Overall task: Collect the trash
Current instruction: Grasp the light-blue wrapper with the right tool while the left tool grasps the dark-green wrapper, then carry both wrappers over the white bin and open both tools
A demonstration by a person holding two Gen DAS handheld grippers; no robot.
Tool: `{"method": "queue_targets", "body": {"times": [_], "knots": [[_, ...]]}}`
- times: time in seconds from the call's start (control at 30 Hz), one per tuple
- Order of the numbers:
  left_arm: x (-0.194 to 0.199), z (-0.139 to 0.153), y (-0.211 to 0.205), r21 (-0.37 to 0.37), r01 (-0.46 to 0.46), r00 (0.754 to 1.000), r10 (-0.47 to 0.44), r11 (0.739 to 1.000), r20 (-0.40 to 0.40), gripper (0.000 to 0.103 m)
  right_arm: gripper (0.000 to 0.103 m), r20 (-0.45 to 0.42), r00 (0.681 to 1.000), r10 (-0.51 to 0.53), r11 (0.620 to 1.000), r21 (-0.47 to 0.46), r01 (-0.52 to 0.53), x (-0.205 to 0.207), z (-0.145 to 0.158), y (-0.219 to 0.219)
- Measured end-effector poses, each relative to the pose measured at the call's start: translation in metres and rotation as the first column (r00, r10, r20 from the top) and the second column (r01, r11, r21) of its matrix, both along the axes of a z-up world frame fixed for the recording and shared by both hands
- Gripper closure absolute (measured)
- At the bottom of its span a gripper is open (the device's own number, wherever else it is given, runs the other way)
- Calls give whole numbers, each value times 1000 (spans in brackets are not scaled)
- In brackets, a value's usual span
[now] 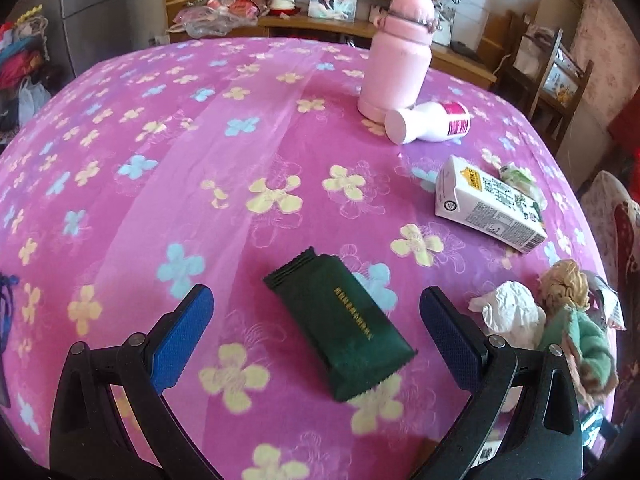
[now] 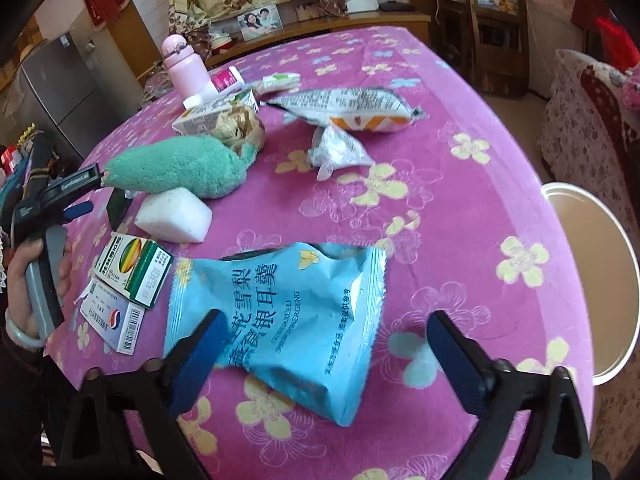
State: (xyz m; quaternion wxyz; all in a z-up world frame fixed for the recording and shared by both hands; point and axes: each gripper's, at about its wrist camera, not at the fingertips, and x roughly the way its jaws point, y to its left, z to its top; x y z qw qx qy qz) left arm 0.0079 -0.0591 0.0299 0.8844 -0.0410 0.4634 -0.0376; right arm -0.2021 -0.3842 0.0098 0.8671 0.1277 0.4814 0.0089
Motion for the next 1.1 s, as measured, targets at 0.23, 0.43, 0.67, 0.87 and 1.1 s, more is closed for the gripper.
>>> {"method": "queue_targets", "body": {"times": [0.23, 0.43, 0.67, 0.87, 1.1], "knots": [[7, -14, -14, 0, 63, 997, -63, 998, -45, 58, 60, 71, 997, 2, 998, 59, -6, -3, 1, -5], [-2, -9, -5, -56, 76, 996, -79, 996, -44, 84, 77, 106, 994, 31, 999, 37, -35, -10, 13, 0], [-33, 32, 0, -56, 111, 994, -109, 992, 29, 85, 79, 182, 983, 4, 1000, 22, -9, -19, 38, -10], [-71, 75, -26, -41, 201, 975, -195, 979, 106, 85, 79, 232, 971, -60, 998, -7, 64, -31, 59, -36], [-109, 106, -94, -24, 358, 925, -351, 933, 142, 85, 79, 241, 954, -180, 981, -29, 192, -50, 70, -88]]}}
